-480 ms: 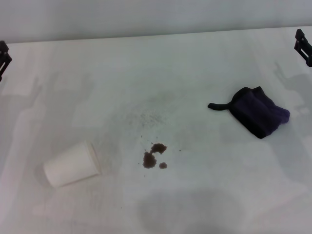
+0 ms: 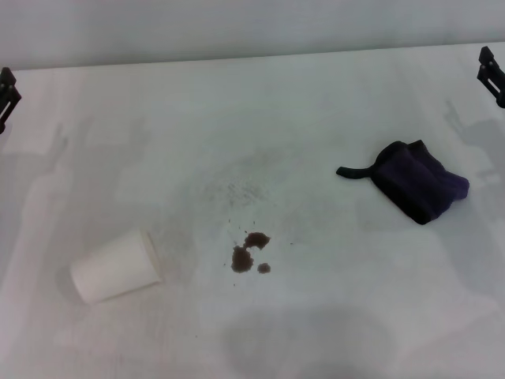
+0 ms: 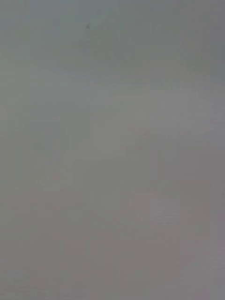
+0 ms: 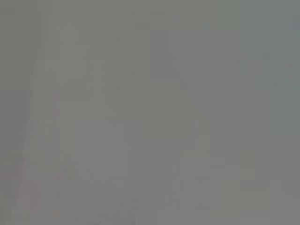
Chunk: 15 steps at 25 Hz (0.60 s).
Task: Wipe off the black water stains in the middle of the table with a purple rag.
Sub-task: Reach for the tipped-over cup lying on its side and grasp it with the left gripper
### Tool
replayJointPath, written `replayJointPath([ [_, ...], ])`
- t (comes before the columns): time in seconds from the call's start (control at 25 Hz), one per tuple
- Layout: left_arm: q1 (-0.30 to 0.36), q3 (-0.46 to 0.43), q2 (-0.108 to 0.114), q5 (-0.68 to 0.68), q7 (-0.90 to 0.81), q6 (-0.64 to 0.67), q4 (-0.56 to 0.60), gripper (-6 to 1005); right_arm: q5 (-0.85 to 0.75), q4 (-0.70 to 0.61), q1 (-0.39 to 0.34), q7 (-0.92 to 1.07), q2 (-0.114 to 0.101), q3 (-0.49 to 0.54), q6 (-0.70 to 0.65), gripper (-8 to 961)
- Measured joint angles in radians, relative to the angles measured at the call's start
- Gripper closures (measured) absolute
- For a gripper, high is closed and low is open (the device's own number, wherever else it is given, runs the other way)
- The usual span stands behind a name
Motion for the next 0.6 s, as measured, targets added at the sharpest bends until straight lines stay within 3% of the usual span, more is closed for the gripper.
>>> replayJointPath([
  [0.36,0.006,0.004,0.000,0.000,-0.002,-0.019,0.001,119,0.004,-0.001,-0.005,0.000,0.000,0.002,-0.022,107],
  [0.6,0.046,0.009,0.003,0.010,-0.050,-0.164,0.008,121,0.006,0.004,-0.008,0.002,-0.001,0.003,-0.019,107],
])
